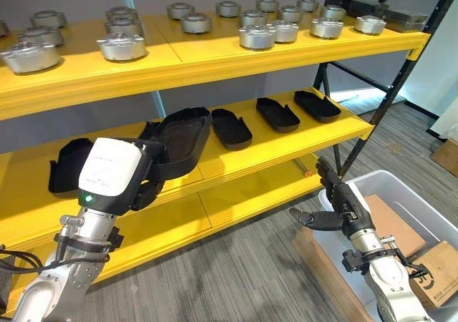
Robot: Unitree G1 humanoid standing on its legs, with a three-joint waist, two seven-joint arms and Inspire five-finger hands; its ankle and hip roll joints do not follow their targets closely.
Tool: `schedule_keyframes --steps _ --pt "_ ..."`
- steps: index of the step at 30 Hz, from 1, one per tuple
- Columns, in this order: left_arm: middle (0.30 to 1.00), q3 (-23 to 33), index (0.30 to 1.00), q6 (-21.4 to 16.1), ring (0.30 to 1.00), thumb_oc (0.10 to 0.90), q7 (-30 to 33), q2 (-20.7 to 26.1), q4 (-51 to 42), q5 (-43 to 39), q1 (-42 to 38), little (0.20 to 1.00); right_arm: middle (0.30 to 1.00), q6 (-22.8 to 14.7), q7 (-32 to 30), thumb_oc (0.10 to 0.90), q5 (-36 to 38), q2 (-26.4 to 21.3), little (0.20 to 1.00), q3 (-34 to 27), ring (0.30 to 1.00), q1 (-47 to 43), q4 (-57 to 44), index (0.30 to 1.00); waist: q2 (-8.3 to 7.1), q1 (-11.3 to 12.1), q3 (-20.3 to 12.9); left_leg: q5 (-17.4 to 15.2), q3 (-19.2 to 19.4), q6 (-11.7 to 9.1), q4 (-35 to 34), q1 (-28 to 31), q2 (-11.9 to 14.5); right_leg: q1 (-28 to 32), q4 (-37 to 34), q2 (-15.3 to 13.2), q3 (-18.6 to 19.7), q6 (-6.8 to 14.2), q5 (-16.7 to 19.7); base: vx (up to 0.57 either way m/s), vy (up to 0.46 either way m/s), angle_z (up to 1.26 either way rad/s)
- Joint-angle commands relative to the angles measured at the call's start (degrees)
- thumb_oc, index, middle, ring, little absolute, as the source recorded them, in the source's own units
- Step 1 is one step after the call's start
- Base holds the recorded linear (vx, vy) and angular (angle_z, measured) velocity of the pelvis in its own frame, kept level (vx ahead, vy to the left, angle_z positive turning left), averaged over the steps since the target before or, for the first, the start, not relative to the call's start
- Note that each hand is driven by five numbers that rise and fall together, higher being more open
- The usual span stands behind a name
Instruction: Move parts from the plastic box to the shelf.
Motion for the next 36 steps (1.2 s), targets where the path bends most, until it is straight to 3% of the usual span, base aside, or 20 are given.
schedule_keyframes --steps 1,2,3,4,5,6,7,8,9,10,11,14,19,21,32,34,36 --pt "0.300 7.6 0.300 0.5 0.300 0.400 7.9 2.5 -5.9 -1.8 -7.2 0.300 1.000 -5.1 -0.8 0.900 0.0 -2.6 1.000 -0.9 1.000 -5.4 -3.8 1.000 1.19 -3.0 0.1 -11.5 -1.7 2.8 3.2 2.2 -0.5 -0.2 0.8 0.4 6.1 1.7 8.4 0.05 0.195 0.46" --pt "0.300 7.0 0.300 0.5 0.300 0.400 7.8 2.9 -5.3 -2.0 -7.4 0.300 1.000 -5.0 -0.7 0.900 0.0 -2.7 1.000 -1.3 1.000 -4.8 -3.7 1.000 1.48 -4.4 0.6 -11.2 -3.2 3.1 2.7 2.6 -0.9 -1.4 2.1 1.5 10.7 1.1 8.3 0.01 0.248 0.62" --pt "0.300 6.1 0.300 0.4 0.300 0.400 7.7 3.2 -4.5 -2.2 -7.9 0.300 1.000 -5.0 -0.5 0.900 0.0 -3.0 1.000 -1.6 1.000 -4.3 -3.9 1.000 1.64 -4.9 1.0 -9.4 -3.2 3.6 1.2 2.8 -1.5 -4.1 3.4 2.1 14.5 -0.7 8.3 -0.02 0.172 0.69" --pt "0.300 5.2 0.300 0.4 0.300 0.400 7.6 3.5 -3.7 -2.4 -8.4 0.300 1.000 -4.9 -0.3 0.900 0.1 -3.3 1.000 -1.8 1.000 -4.2 -4.0 1.000 2.13 -5.9 1.2 -8.6 -4.6 3.9 -0.1 3.6 -1.8 -6.1 4.5 4.5 19.8 -1.8 7.5 -0.03 0.184 0.59" --pt "0.300 4.1 0.300 0.4 0.300 0.400 7.7 3.7 -2.1 -2.5 -8.8 0.300 1.000 -5.0 -0.2 0.900 0.4 -3.5 1.000 -2.5 1.000 -3.6 -3.9 1.000 2.55 -7.9 1.5 -7.1 -6.4 4.2 -1.8 4.5 -2.2 -8.7 6.3 9.2 25.7 -3.3 5.3 0.03 0.122 0.44" --pt "0.300 4.0 0.300 0.4 0.300 0.400 7.7 3.8 -2.0 -2.5 -8.9 0.300 1.000 -5.0 -0.2 0.900 0.4 -3.5 1.000 -2.6 1.000 -3.6 -3.9 1.000 2.53 -7.7 1.4 -7.0 -6.3 4.2 -2.0 4.4 -2.2 -8.9 6.4 9.2 25.8 -3.3 5.3 0.08 0.154 0.55" --pt "0.300 3.3 0.300 0.4 0.300 0.400 7.1 4.3 -1.0 -2.1 -9.1 0.300 1.000 -5.0 0.3 0.900 1.1 -4.1 1.000 -3.6 1.000 -2.6 -3.5 1.000 3.06 -9.3 1.8 -6.0 -8.2 4.7 -3.8 6.0 -2.1 -11.9 8.5 15.8 29.9 -5.3 -0.4 0.11 0.110 0.60" --pt "0.300 3.1 0.300 0.5 0.300 0.400 6.9 4.4 -0.4 -1.7 -9.1 0.300 1.000 -5.3 0.6 0.900 1.5 -4.1 1.000 -3.8 1.000 -2.2 -3.0 1.000 3.17 -10.0 2.2 -5.4 -9.0 4.9 -4.7 6.8 -2.1 -14.0 9.5 19.2 30.1 -6.5 -2.9 0.14 0.109 0.63" --pt "0.300 3.2 0.300 0.6 0.300 0.400 6.6 4.2 -0.3 -1.5 -8.9 0.300 1.000 -5.4 0.8 0.900 1.7 -4.0 1.000 -4.0 1.000 -1.9 -3.0 1.000 2.99 -10.2 2.2 -5.1 -9.4 4.9 -5.3 7.1 -2.4 -14.9 8.8 20.5 29.4 -6.6 -3.7 0.11 0.041 0.34" --pt "0.300 2.7 0.300 1.0 0.300 0.400 6.7 3.5 0.4 -1.6 -9.5 0.300 1.000 -5.6 0.9 0.900 2.0 -3.8 1.000 -4.0 1.000 -1.8 -1.9 1.000 2.97 -11.1 2.8 -5.0 -10.5 5.1 -5.8 7.9 -2.8 -17.5 8.5 24.0 29.1 -6.8 -4.5 0.06 0.008 0.30" --pt "0.300 2.7 0.300 1.0 0.300 0.400 6.7 3.5 0.5 -1.6 -9.6 0.300 1.000 -5.7 0.9 0.900 2.0 -3.8 1.000 -4.0 1.000 -1.9 -1.9 1.000 2.96 -11.2 2.8 -4.7 -10.6 5.1 -5.9 7.7 -2.9 -17.6 8.3 23.9 29.0 -6.9 -4.1 0.07 0.017 0.28" --pt "0.300 0.9 0.300 1.2 0.300 0.400 6.3 2.0 1.8 -1.8 -11.8 0.300 1.000 -5.9 1.0 0.900 2.5 -3.8 1.000 -4.1 1.000 -1.2 -1.5 1.000 2.03 -12.7 2.6 -4.5 -12.8 4.6 -5.7 8.0 -5.1 -18.4 3.3 29.2 30.2 -6.7 -3.1 0.08 -0.020 0.50" --pt "0.300 -0.6 0.300 0.7 0.300 0.400 5.8 1.5 2.3 -1.0 -12.4 0.300 1.000 -6.3 0.9 0.900 2.8 -3.9 1.000 -4.3 1.000 -0.8 -1.4 1.000 1.62 -12.8 1.5 -5.4 -12.7 3.9 -4.6 7.9 -5.9 -13.1 -2.7 29.7 30.6 -7.2 -3.6 0.09 -0.063 0.44" --pt "0.300 -1.5 0.300 0.0 0.300 0.400 5.8 0.5 2.0 -0.9 -12.0 0.300 1.000 -6.3 0.3 0.900 2.6 -4.1 1.000 -3.7 1.000 -2.4 -0.5 1.000 2.84 -11.8 -0.1 -5.2 -11.1 3.6 -5.9 8.9 -5.1 -9.3 -6.6 30.4 30.8 -7.2 -3.4 0.18 -0.098 0.18" --pt "0.300 -2.6 0.300 -0.1 0.300 0.400 5.0 -1.6 1.4 -2.6 -12.3 0.300 1.000 -6.0 0.6 0.900 2.8 -4.2 1.000 -4.0 1.000 -2.5 -0.5 1.000 4.01 -11.6 -1.2 -6.3 -10.4 2.3 -6.1 10.0 -2.7 -6.4 -7.3 31.1 30.5 -8.6 -5.9 0.09 -0.087 0.06" --pt "0.300 -3.1 0.300 -0.1 0.300 0.400 4.9 -2.3 1.2 -2.8 -12.9 0.300 1.000 -6.2 0.3 0.900 3.0 -4.5 1.000 -4.1 1.000 -2.7 -0.5 1.000 3.93 -11.5 -0.8 -6.6 -10.3 1.5 -2.7 8.8 -2.8 -5.9 -7.9 31.3 31.2 -9.1 -6.4 0.04 -0.095 -0.02" --pt "0.300 -4.0 0.300 -0.4 0.300 0.400 4.6 -2.7 0.6 -3.1 -13.8 0.300 1.000 -6.5 0.1 0.900 3.6 -5.1 1.000 -4.6 1.000 -3.0 -0.6 1.000 3.67 -11.2 0.8 -5.2 -9.8 -0.4 6.5 4.2 -3.0 -4.9 -8.4 31.3 31.4 -10.0 -6.5 -0.05 -0.073 0.01"
